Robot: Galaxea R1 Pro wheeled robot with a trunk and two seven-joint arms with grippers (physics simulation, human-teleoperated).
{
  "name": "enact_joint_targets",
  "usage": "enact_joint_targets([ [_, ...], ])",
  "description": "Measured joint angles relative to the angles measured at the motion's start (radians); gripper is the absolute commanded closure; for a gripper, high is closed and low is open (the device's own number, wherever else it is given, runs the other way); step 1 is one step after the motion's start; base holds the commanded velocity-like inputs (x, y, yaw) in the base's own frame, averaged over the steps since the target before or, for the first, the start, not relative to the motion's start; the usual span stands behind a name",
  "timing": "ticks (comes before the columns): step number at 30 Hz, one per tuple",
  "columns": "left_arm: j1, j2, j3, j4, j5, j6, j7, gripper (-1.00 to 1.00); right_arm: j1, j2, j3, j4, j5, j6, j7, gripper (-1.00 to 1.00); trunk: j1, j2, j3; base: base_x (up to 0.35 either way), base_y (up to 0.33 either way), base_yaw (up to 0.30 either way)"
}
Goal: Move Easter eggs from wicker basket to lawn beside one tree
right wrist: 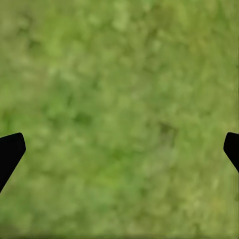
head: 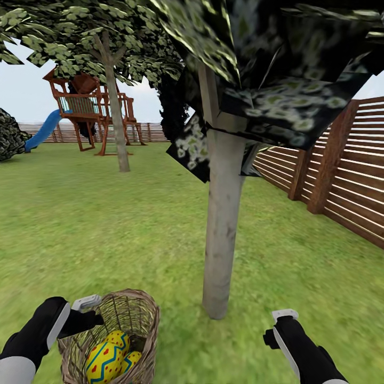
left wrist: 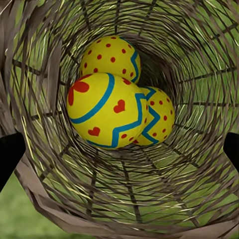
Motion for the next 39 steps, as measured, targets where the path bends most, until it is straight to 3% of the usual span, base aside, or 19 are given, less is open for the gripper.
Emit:
enact_joint_targets([
  [13,0.000,-0.007,-0.003,0.001,0.001,-0.003,0.000,-1.00,0.000,-0.001,-0.001,0.000,0.000,0.000,0.000,-1.00,0.000,0.000,0.000,0.165,0.000,0.000],
  [25,0.000,-0.010,0.001,0.000,-0.001,-0.004,0.000,-1.00,0.000,0.000,0.000,0.000,0.006,-0.002,0.000,-1.00,0.000,0.000,0.003,0.017,0.000,-0.098],
  [32,-0.001,-0.007,0.002,0.000,-0.001,-0.002,0.000,-1.00,0.000,-0.003,-0.002,0.000,0.007,-0.003,-0.001,-1.00,0.027,-0.049,-0.019,0.000,0.000,-0.006],
  [39,0.000,0.000,0.006,0.000,-0.001,-0.001,0.001,-1.00,0.000,-0.026,-0.005,-0.012,0.002,0.001,-0.001,-1.00,0.054,-0.098,-0.041,0.000,0.000,0.000],
])
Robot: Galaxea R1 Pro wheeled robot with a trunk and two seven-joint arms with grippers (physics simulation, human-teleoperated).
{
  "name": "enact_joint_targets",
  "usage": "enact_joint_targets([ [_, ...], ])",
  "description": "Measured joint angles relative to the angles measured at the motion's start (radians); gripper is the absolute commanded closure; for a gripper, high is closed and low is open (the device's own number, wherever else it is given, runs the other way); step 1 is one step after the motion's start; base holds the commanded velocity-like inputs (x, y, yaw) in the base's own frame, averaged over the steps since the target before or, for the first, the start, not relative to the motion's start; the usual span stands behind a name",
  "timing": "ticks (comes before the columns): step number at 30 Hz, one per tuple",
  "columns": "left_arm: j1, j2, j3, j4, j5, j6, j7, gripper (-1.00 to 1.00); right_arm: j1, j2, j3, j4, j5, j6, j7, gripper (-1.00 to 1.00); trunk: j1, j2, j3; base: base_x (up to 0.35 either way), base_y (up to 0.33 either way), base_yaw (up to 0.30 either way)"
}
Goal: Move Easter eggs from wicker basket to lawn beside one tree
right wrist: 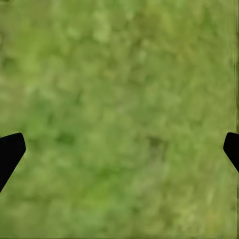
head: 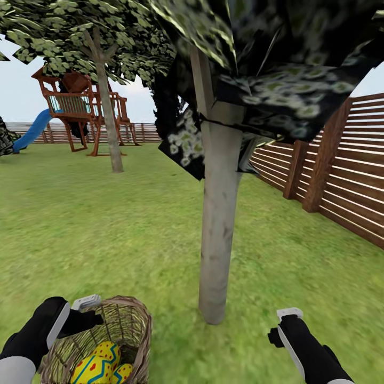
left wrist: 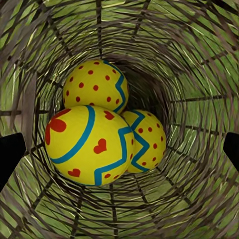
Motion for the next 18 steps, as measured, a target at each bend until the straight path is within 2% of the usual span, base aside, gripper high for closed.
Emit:
enact_joint_targets([
  [4,0.000,-0.003,0.000,0.001,-0.001,0.000,0.001,-1.00,0.000,-0.011,0.003,-0.113,0.005,0.001,-0.004,-1.00,0.015,-0.028,-0.012,0.000,0.000,0.000],
  [7,0.000,-0.003,0.001,0.014,-0.001,-0.001,0.003,-1.00,0.000,-0.021,0.002,-0.158,0.003,-0.003,-0.004,-1.00,0.027,-0.049,-0.022,0.000,0.000,0.000],
  [11,-0.001,-0.002,-0.001,0.038,0.000,-0.003,0.002,-1.00,0.000,-0.047,-0.006,-0.167,-0.007,-0.003,0.003,-1.00,0.042,-0.077,-0.034,0.000,0.000,0.000],
  [18,-0.001,-0.001,-0.001,0.043,0.000,-0.003,-0.001,-1.00,0.000,-0.055,-0.009,-0.175,-0.009,-0.004,0.003,-1.00,0.069,-0.126,-0.056,0.000,0.000,0.000],
])
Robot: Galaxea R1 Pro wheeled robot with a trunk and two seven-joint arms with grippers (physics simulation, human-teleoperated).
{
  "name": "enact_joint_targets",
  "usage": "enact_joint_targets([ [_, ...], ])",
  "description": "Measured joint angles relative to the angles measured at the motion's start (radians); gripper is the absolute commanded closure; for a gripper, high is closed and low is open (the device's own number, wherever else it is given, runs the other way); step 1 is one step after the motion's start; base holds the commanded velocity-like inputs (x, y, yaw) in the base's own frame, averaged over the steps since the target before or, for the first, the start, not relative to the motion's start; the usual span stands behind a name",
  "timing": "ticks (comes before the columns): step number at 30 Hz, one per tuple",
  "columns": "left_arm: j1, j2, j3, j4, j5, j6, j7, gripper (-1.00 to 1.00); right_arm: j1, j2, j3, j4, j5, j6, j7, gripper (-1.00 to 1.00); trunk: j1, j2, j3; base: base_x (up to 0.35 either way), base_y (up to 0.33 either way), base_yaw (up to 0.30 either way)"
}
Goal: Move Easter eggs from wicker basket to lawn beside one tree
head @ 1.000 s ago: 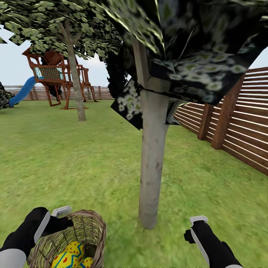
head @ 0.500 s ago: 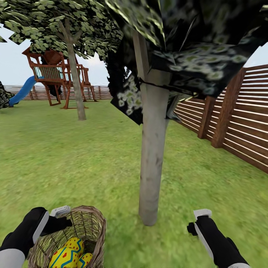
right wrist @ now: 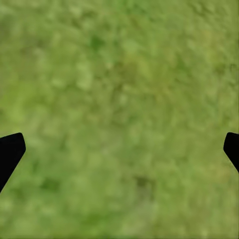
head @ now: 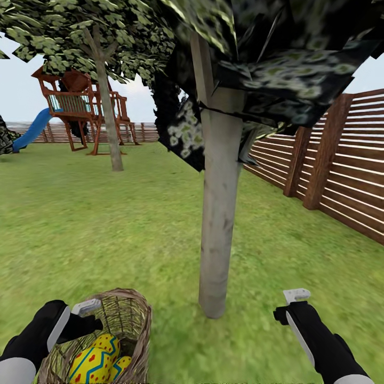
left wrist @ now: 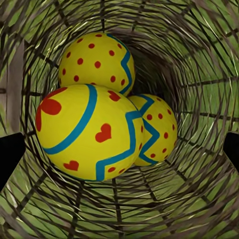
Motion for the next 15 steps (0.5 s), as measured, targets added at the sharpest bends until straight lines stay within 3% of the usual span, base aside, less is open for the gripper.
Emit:
enact_joint_targets([
  [8,0.000,0.000,0.001,-0.001,0.000,-0.001,0.000,-1.00,0.000,0.000,0.001,0.000,0.000,0.000,0.000,-1.00,0.031,-0.056,-0.025,0.000,0.000,0.000],
  [15,0.000,0.000,0.004,-0.002,0.000,-0.003,0.003,-1.00,0.000,0.000,0.001,0.000,0.000,0.000,0.000,-1.00,0.034,-0.058,-0.052,0.000,0.000,0.000],
])
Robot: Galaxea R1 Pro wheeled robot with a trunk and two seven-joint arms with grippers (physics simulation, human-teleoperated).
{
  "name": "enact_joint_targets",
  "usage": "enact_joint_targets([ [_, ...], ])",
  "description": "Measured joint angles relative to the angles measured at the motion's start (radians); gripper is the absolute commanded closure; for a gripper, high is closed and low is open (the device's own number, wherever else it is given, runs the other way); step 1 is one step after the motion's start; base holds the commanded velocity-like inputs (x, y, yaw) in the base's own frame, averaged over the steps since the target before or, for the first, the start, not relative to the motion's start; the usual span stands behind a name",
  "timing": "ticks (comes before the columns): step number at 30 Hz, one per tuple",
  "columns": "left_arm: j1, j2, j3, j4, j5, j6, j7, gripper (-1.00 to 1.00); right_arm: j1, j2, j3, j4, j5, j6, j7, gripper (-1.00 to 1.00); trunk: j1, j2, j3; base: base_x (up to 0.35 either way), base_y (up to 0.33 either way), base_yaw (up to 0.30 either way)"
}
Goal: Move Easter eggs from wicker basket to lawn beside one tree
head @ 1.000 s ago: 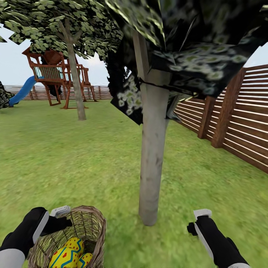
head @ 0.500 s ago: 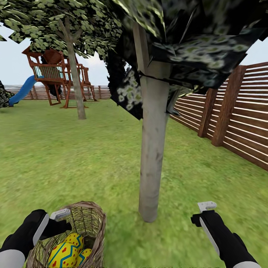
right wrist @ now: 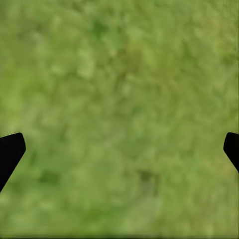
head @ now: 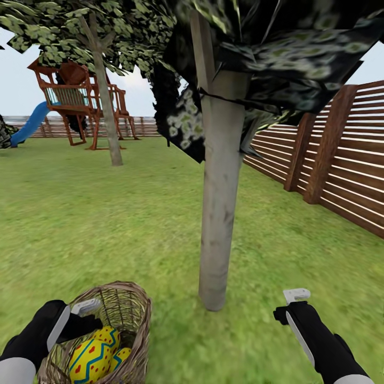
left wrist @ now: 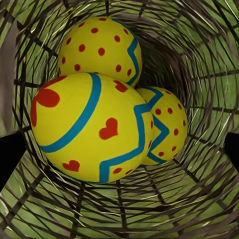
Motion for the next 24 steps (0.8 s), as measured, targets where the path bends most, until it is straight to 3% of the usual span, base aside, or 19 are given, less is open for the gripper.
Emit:
enact_joint_targets([
  [7,0.000,0.001,0.022,-0.001,0.000,0.000,0.002,-1.00,0.000,0.001,0.001,0.000,0.000,0.000,0.000,-1.00,0.003,-0.002,-0.027,0.000,0.000,0.000],
  [15,0.000,-0.001,0.024,-0.005,0.000,0.000,0.002,-1.00,0.000,0.000,0.002,0.000,-0.003,-0.026,0.002,-1.00,0.003,-0.002,-0.027,0.000,0.000,0.000],
  [20,0.000,0.013,0.022,-0.005,0.009,-0.005,-0.004,-1.00,-0.001,-0.023,0.012,0.015,-0.006,-0.026,0.004,-1.00,0.003,-0.002,-0.027,0.000,0.000,0.000],
  [24,0.000,-0.007,0.032,-0.004,0.003,-0.004,0.001,-1.00,0.000,-0.009,0.011,0.023,-0.008,-0.026,0.002,-1.00,0.003,-0.002,-0.027,0.000,0.000,0.000],
])
